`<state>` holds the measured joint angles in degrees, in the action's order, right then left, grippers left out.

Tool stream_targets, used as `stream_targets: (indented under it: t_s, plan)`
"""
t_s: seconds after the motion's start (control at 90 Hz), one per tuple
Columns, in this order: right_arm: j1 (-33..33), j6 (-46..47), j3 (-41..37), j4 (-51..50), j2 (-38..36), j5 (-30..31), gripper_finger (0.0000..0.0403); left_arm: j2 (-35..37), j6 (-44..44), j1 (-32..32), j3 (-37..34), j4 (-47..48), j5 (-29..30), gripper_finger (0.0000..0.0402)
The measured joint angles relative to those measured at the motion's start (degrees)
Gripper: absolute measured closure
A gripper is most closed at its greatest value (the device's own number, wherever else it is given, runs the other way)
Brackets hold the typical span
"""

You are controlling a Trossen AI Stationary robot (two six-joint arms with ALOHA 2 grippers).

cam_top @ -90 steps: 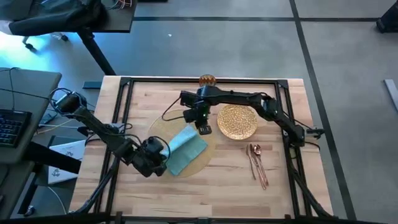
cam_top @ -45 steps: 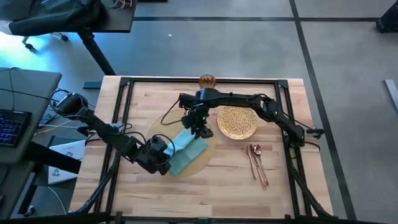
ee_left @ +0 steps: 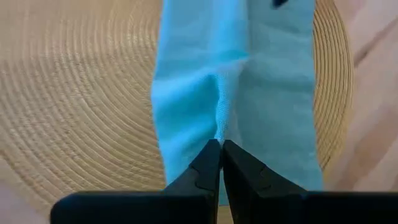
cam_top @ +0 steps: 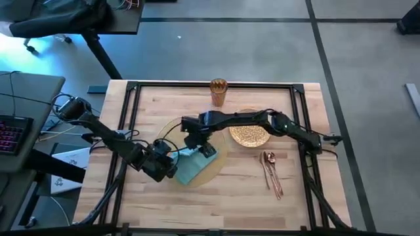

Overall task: Set table place
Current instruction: Fold the blue table napkin

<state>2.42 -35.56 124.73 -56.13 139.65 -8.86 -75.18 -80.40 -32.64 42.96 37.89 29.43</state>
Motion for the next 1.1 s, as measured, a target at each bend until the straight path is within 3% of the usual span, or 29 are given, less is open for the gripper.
stream_targets:
  t_s: [0.156,0.3,0.667,0.844,1.1]
  plan:
    - [0.1,1.1,0.0,0.4,1.2,5.2,0.0179,2.3,0.0,0.0,0.0,2.8,1.1,0.0401]
    - [0.6,3.2,0.0,0.7,1.3,5.9,0.0201,3.5,0.0,0.0,0.0,4.2,1.7,0.0401]
    - [1.6,3.6,0.4,-0.8,1.5,7.9,0.0392,4.0,0.1,0.0,0.0,4.4,2.7,0.0401]
    - [2.6,3.8,4.3,-3.7,1.4,15.8,0.0401,5.2,1.0,0.1,1.4,7.2,5.4,0.0401]
    - [4.9,6.8,10.2,-13.0,0.9,16.2,0.0403,6.1,3.0,0.1,3.2,14.9,4.9,0.0401]
